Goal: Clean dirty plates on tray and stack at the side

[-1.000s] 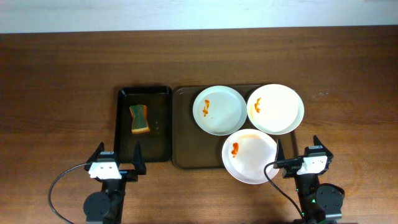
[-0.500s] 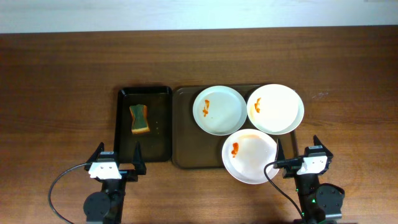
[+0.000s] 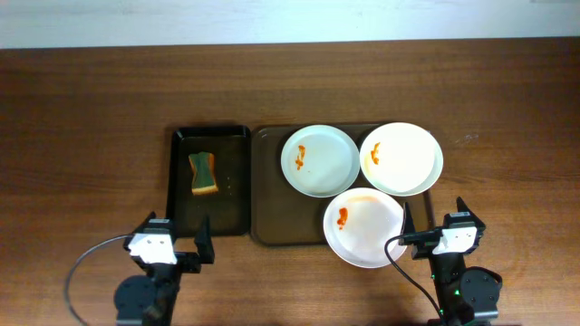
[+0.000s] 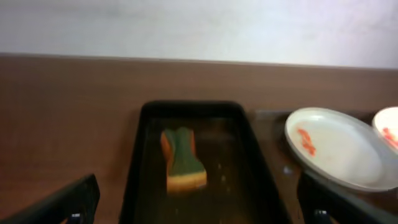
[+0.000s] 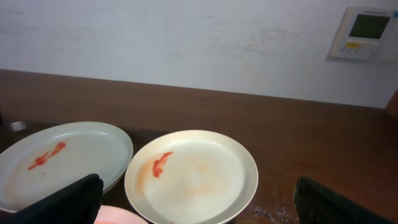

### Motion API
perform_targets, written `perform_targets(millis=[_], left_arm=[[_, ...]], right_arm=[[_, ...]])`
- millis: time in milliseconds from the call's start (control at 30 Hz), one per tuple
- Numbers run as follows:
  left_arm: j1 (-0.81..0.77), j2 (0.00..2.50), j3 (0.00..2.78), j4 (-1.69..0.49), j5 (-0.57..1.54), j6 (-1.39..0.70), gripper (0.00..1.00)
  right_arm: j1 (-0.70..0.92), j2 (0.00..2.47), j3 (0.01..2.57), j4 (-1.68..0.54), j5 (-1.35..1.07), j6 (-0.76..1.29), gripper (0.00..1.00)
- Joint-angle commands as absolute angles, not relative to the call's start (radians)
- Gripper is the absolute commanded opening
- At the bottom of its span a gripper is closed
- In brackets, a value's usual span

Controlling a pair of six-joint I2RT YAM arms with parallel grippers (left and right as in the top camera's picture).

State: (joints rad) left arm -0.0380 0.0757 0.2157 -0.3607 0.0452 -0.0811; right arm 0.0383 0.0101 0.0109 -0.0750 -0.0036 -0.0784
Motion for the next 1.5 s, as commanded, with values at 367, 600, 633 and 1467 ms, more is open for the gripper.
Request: perform_targets(millis=[367,600,633,1467], left_arm=[[-0.043,1.528,1.491,-1.112,0.225,0.039,1.00],[-0.043,1.896,1.490,-1.105,0.081,-0.127,0.95],[-0.043,1.936,1.490,-1.097,0.081,-0.128,0.95],[-0.044,2.135,1.563,-0.924,0.029,-0.138,0.89]], right_arm=[[0.045,0.004,0.006,-0.080,0.005,-0.071,0.98],[0.045,0.004,0.006,-0.080,0.005,-0.071,0.98],[0.045,0.004,0.006,-0.080,0.005,-0.071,0.98],[0.045,0.004,0.006,-0.080,0.005,-0.071,0.98]])
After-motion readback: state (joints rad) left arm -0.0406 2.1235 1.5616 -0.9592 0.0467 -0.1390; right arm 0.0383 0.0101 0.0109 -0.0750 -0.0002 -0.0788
